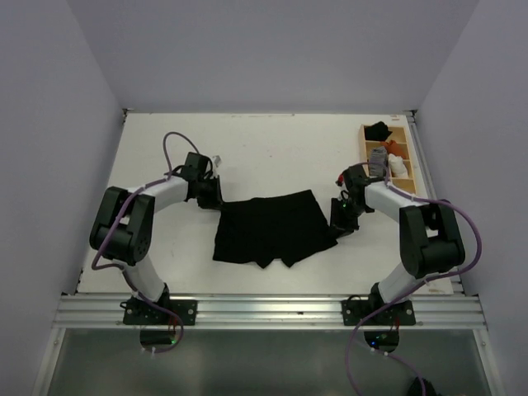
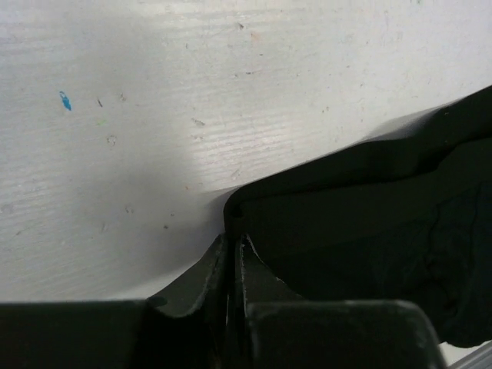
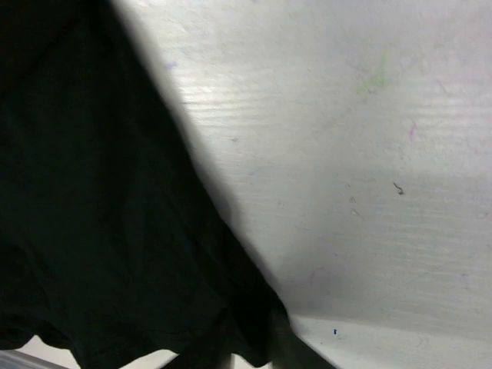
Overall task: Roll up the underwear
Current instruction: Fold the underwear
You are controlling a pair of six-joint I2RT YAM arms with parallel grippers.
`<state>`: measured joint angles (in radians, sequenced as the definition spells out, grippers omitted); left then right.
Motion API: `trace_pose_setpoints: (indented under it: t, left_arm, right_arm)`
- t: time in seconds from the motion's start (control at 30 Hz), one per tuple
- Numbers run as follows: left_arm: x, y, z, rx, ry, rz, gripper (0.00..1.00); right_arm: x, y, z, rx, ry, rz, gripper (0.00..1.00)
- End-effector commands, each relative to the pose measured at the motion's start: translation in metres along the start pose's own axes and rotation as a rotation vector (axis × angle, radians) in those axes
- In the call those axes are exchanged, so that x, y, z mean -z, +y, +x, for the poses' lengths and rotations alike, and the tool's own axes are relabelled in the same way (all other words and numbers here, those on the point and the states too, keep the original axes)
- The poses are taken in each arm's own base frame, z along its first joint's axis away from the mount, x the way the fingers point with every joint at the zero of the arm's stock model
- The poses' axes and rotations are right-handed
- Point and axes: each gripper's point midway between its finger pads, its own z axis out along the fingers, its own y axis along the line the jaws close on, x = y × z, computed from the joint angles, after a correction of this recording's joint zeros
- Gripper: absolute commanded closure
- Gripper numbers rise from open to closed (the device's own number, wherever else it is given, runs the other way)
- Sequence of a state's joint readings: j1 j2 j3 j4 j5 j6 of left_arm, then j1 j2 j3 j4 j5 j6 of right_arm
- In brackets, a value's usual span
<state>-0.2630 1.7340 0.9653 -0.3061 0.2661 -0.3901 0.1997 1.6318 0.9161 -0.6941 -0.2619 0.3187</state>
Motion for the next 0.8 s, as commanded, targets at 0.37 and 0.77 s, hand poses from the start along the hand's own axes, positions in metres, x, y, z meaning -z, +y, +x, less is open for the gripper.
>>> trace_pose_setpoints:
  t: [0.37,0.77]
  left_arm:
    - [-0.037,-0.028,-0.109,-0.204,-0.092,-0.003,0.89]
    - [0.054,-0.081,-0.091,-0.261,-0.234,-0.093,0.39]
  right_arm:
    - [0.003,0.034,0.074,-0.275,-0.135,-0.087,1.00]
    - [0.068,0.047,0.015,-0.202,-0.338,-0.027,0.57]
